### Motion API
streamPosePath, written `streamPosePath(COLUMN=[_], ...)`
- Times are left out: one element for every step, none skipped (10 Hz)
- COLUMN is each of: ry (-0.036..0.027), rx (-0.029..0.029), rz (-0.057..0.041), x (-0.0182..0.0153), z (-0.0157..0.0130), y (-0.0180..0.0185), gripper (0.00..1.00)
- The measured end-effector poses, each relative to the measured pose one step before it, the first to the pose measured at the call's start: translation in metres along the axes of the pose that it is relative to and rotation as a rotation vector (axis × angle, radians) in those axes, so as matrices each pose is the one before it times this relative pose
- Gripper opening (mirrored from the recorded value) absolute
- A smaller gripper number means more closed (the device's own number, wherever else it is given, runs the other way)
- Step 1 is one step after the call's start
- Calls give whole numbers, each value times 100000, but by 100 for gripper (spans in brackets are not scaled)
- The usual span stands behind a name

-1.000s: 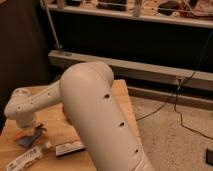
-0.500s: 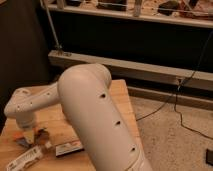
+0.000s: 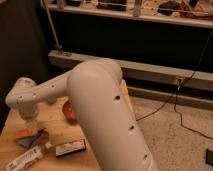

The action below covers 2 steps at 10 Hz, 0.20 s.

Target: Place the pepper on the white sponge

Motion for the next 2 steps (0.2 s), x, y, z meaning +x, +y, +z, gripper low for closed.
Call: streamPosePath(ry=[3469,277], rx=[862,1], rz=[2067,180], x=[1762,129], z=[-1039,-115], y=[-224,33], gripper=[80,80])
